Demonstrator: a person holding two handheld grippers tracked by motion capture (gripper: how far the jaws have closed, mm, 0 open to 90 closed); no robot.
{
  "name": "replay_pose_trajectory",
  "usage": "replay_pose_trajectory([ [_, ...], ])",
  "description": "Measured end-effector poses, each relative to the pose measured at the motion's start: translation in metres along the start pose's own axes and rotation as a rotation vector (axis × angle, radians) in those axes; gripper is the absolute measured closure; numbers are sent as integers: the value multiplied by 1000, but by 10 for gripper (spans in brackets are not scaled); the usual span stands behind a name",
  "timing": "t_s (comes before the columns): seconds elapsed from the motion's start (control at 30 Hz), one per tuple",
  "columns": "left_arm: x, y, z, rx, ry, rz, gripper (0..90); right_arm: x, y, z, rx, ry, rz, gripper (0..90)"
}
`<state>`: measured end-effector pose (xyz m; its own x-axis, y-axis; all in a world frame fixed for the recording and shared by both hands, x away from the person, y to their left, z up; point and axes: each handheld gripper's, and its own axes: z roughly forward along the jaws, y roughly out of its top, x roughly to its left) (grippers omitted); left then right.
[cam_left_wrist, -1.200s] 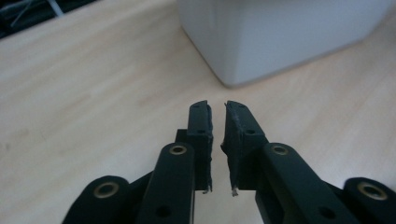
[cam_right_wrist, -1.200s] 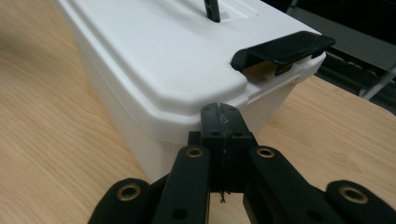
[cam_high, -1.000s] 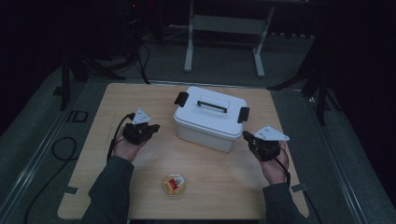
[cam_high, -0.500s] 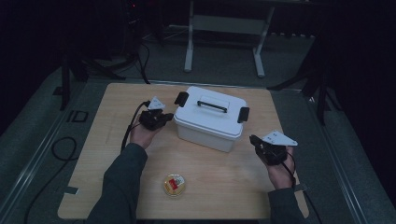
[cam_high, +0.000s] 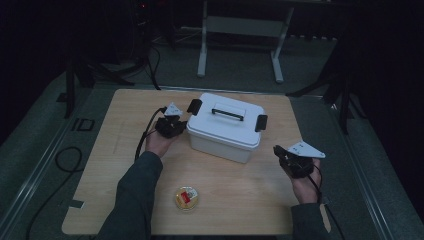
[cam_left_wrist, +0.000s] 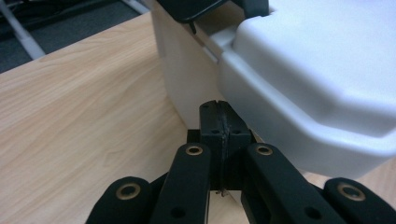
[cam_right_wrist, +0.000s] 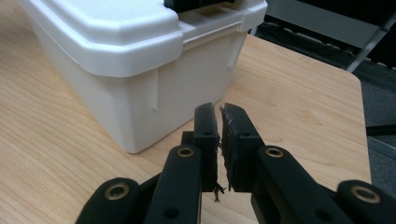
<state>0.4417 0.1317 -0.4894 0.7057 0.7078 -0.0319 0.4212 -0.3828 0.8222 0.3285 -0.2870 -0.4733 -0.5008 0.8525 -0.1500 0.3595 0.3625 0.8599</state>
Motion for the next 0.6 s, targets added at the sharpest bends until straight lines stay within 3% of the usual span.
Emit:
replay_pose_trajectory([
  [0.4, -25, -8, -16, -10, -8, 54, 900, -3, -1, -2, 8, -11, -5, 841],
  [0.6, -36, -12, -21, -18, -17, 61, 900, -5, 2, 5, 24, -7, -14, 841],
])
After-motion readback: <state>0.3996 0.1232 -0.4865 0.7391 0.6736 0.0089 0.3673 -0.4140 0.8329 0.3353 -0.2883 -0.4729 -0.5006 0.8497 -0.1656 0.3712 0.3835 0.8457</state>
